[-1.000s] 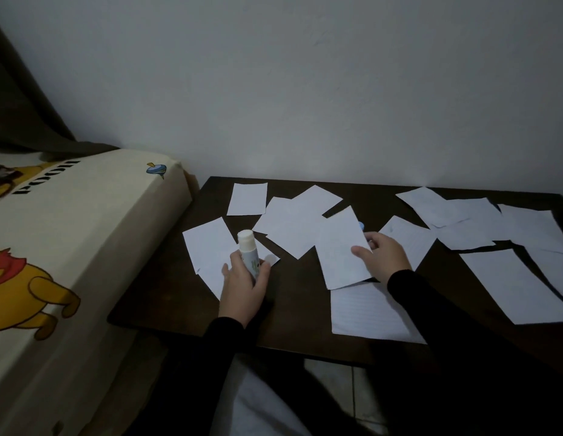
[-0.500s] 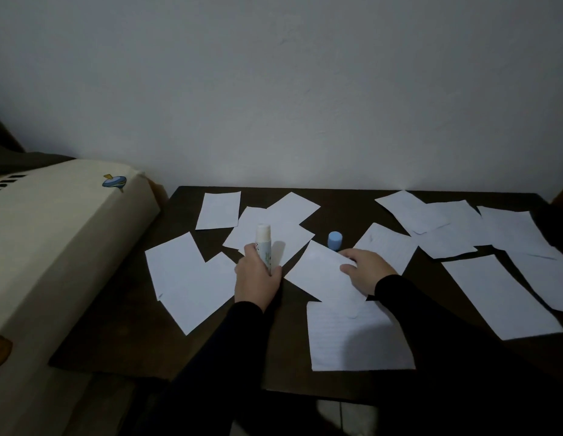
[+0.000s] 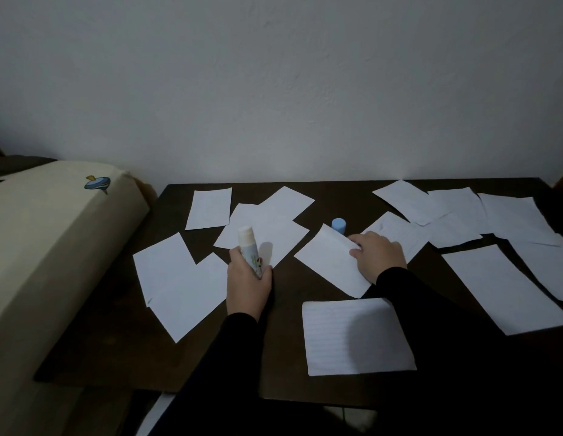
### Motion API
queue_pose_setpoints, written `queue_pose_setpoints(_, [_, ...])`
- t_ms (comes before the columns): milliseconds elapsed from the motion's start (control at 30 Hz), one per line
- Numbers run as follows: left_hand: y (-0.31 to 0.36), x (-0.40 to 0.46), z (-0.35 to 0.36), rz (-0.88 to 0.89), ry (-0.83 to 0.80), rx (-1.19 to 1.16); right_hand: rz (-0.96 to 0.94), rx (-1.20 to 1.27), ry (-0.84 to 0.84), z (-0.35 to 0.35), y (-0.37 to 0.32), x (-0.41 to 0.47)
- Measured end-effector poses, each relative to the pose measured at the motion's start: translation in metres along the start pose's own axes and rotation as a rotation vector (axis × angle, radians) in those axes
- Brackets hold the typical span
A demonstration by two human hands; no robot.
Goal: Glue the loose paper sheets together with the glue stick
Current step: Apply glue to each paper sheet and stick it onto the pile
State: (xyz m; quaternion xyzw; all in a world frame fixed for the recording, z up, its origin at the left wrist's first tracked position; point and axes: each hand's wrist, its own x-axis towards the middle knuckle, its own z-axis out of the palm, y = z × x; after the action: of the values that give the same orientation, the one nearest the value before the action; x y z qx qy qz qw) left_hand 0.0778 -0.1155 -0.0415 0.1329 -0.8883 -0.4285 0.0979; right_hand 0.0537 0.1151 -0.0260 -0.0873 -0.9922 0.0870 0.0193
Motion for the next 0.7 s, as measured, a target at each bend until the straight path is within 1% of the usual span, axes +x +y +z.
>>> queue_pose_setpoints(100, [-0.001, 0.000, 0.000, 0.000, 0.001, 0.010, -0.024, -0.040, 0.038, 0.000, -0.001, 0.000])
queue_pose_setpoints(167, [-0.001, 0.000, 0.001, 0.007, 0.003, 0.012, -0.103, -0.024, 0.045, -0.001, -0.002, -0.001])
queue_pose_setpoints(233, [-0.001, -0.001, 0.001, 0.009, 0.008, 0.019, -0.195, -0.001, 0.018, -0.003, -0.002, -0.004])
queue_pose_setpoints(300, [-0.001, -0.001, 0.001, 0.008, 0.012, 0.021, -0.245, -0.028, 0.003, -0.003, -0.003, -0.007])
queue_pose_setpoints(367, [0.000, -0.002, 0.000, -0.001, 0.018, 0.020, -0.237, -0.017, 0.027, -0.003, -0.003, -0.009])
queue_pose_setpoints(467, [0.000, -0.002, -0.001, -0.012, 0.042, 0.008, -0.206, 0.081, 0.068, -0.005, 0.002, -0.021])
queue_pose_setpoints(567, [0.001, -0.003, -0.002, -0.020, 0.062, 0.002, -0.267, 0.080, 0.069, -0.006, 0.017, -0.038])
queue_pose_setpoints(633, [0.001, -0.004, -0.002, 0.001, 0.034, 0.006, -0.287, 0.071, 0.029, -0.007, 0.029, -0.048])
queue_pose_setpoints(700, [0.002, -0.007, -0.004, 0.081, -0.046, 0.080, -0.284, 0.090, -0.006, -0.007, 0.038, -0.056])
